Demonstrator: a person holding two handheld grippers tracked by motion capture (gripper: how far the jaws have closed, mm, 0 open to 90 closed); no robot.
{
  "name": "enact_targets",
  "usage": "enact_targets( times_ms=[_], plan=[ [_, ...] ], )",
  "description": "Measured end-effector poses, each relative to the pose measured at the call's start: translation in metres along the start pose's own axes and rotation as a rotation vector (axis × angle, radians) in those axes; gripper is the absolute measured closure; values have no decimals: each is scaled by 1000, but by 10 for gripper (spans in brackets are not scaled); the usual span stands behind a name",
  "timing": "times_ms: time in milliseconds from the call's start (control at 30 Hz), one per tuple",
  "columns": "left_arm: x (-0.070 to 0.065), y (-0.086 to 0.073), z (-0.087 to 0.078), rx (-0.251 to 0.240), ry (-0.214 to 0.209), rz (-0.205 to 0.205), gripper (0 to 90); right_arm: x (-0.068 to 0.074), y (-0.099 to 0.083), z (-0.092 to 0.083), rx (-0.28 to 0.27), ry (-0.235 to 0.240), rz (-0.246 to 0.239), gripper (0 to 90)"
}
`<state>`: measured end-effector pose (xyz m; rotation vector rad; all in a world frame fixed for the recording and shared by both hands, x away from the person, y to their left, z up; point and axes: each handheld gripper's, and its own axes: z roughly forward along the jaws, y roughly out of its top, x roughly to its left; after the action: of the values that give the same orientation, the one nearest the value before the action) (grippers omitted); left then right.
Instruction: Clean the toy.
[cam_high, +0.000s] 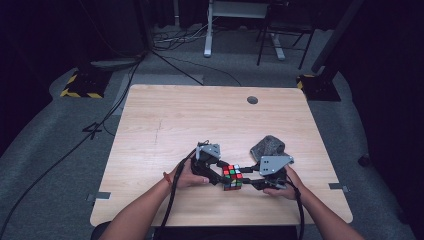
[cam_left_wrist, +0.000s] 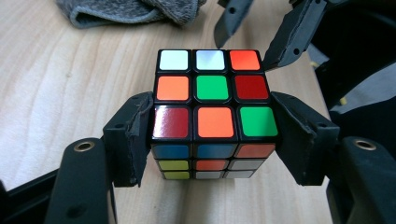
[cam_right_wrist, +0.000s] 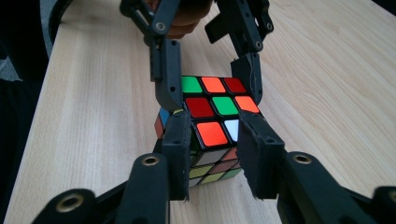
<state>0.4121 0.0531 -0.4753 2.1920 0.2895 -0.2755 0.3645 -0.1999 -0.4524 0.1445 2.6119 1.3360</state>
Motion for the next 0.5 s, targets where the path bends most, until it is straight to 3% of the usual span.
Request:
enact_targets(
  times_ms=[167,300,500],
  plan=[
    [-2,2,1,17,-11,8,342,2,3,1,3,8,-15,616],
    [-1,1,2,7,-14,3,342,3,5,4,4,14,-27,646],
    [-1,1,1,7,8,15,340,-4,11,8,19,64,-28,691]
  ],
)
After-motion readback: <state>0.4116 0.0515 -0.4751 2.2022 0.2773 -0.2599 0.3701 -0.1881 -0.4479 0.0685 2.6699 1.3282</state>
